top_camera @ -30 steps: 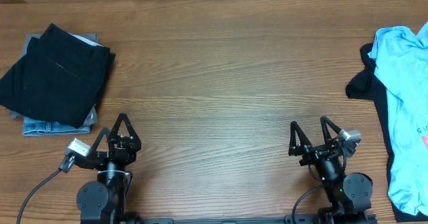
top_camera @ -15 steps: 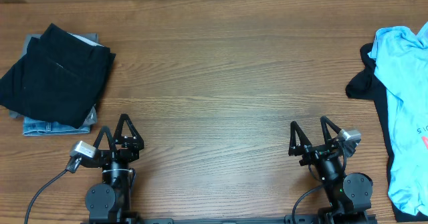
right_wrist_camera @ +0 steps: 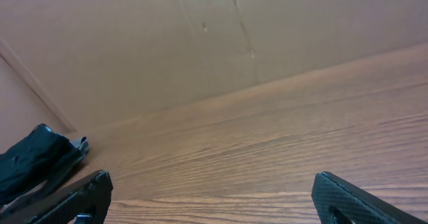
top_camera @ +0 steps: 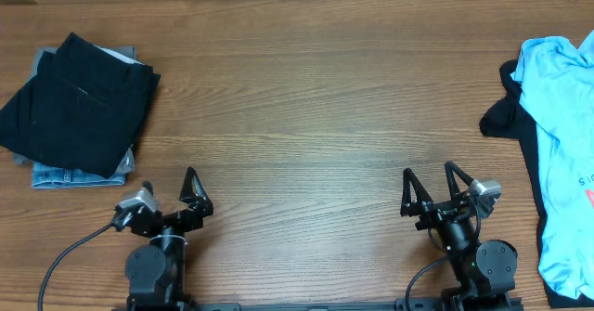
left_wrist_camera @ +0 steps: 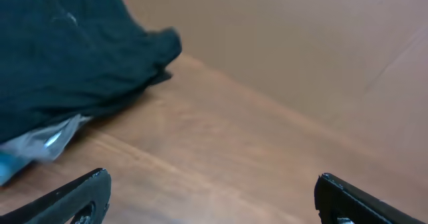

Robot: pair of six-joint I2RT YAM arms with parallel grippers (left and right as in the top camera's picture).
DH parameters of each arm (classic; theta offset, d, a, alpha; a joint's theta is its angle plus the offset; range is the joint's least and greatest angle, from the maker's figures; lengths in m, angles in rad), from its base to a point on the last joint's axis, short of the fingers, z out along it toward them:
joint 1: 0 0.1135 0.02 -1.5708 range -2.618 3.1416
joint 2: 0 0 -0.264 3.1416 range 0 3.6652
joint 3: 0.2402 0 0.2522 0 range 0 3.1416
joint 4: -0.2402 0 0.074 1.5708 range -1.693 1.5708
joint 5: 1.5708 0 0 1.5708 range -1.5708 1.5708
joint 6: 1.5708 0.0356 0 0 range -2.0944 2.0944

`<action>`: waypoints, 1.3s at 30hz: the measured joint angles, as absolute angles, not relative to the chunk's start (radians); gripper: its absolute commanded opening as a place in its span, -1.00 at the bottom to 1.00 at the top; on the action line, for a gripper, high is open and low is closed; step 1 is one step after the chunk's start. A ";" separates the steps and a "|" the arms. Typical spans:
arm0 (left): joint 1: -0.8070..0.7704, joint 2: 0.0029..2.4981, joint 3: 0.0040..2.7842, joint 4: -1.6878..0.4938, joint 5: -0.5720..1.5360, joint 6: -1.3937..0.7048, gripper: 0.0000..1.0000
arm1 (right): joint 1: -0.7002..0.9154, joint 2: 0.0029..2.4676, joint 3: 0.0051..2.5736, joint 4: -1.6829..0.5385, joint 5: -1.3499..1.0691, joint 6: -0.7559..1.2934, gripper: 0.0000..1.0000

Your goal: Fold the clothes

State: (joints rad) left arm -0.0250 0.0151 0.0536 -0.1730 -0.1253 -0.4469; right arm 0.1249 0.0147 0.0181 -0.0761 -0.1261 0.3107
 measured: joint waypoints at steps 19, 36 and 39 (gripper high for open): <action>-0.025 0.015 0.054 -0.179 0.026 0.038 1.00 | 0.125 0.015 0.018 -0.075 -0.126 0.311 1.00; -0.025 0.015 0.054 -0.179 0.028 0.056 1.00 | 0.125 0.015 0.018 -0.076 -0.126 0.310 1.00; -0.025 0.015 0.054 -0.179 0.028 0.056 1.00 | 0.125 0.015 0.018 -0.076 -0.126 0.311 1.00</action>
State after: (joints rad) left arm -0.0250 0.0147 0.0536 -0.1795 0.0277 0.0559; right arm 0.1249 0.0147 0.0181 -0.0757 -0.1257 0.3111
